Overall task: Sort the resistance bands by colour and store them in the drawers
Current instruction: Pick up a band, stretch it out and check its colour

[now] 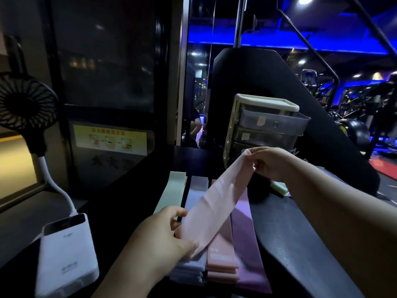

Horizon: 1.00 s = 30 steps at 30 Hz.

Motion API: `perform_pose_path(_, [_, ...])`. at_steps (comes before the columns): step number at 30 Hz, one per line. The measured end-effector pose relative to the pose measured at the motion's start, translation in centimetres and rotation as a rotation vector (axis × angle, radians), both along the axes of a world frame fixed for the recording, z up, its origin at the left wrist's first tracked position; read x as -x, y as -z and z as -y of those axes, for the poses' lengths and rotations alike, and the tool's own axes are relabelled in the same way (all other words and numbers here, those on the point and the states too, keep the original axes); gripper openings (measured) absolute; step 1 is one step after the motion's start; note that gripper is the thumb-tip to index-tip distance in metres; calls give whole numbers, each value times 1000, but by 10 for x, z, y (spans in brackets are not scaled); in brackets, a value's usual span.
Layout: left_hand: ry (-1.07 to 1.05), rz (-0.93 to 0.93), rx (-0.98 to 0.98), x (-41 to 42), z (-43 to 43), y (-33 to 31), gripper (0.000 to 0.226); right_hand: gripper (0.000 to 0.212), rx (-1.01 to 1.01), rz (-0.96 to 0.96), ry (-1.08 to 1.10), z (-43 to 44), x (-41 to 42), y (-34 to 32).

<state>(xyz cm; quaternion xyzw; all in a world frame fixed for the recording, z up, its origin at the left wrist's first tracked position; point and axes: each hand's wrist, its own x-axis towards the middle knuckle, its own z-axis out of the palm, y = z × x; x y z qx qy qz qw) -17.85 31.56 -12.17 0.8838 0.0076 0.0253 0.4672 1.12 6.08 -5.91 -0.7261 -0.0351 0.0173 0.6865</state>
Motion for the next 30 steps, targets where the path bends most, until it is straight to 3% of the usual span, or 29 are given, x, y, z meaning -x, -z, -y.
perform_pose_path(7, [-50, 55, -148, -1, -5, 1, 15, 31, -12, -124, -23, 5, -2, -3])
perform_pose_path(12, [-104, 73, -91, -1, -7, -2, 27, 26, 82, -174, 82, 8, -7, -1])
perform_pose_path(18, [-139, 145, -89, -2, -5, 0, 28, 20, 145, -21, 128, 2, -12, 2])
perform_pose_path(22, [-189, 219, -62, 0, -7, -1, 8, 21, 50, -21, 92, 5, -13, 4])
perform_pose_path(27, [-220, 200, -56, -1, -14, 0, 25, 32, -72, -141, 27, 18, -11, 7])
perform_pose_path(30, [-193, 162, -64, -1, -15, 0, 14, 19, -65, -158, 8, 21, -15, 8])
